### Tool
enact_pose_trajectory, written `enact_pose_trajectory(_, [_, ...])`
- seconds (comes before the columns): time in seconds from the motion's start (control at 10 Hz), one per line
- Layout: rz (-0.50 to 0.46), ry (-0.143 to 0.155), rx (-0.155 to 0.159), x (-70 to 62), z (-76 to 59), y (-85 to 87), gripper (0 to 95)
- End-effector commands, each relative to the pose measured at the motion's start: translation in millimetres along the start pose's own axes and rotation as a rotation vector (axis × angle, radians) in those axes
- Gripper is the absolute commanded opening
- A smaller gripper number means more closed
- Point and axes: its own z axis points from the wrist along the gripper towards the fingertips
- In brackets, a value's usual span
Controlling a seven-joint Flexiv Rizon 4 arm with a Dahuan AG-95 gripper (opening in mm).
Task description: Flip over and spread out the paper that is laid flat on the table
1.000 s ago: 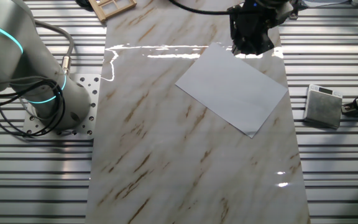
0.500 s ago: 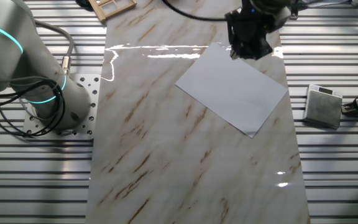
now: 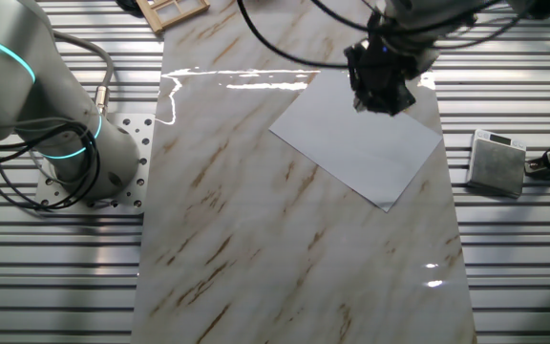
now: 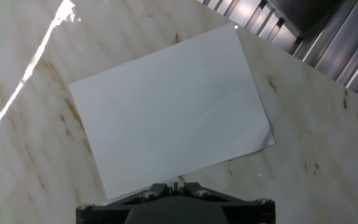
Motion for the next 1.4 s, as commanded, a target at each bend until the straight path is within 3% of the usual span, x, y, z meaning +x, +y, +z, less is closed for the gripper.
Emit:
enact_pose_trajectory(0.1, [-0.016,0.002,-0.005,-3.1,3.3,-9.2,0.0])
enact_pose_trajectory(0.4, [-0.046,0.003,-0.004,-4.8,11.6,-31.5,0.0])
enact_pose_trajectory(0.6, [-0.010,0.020,0.005,-5.0,12.6,-32.8,0.0])
enact_pose_trajectory(1.1, [0.116,0.135,0.019,-5.0,12.6,-32.8,0.0])
enact_pose_trajectory(1.4, [0.076,0.132,0.014,-1.9,19.3,-38.9,0.0])
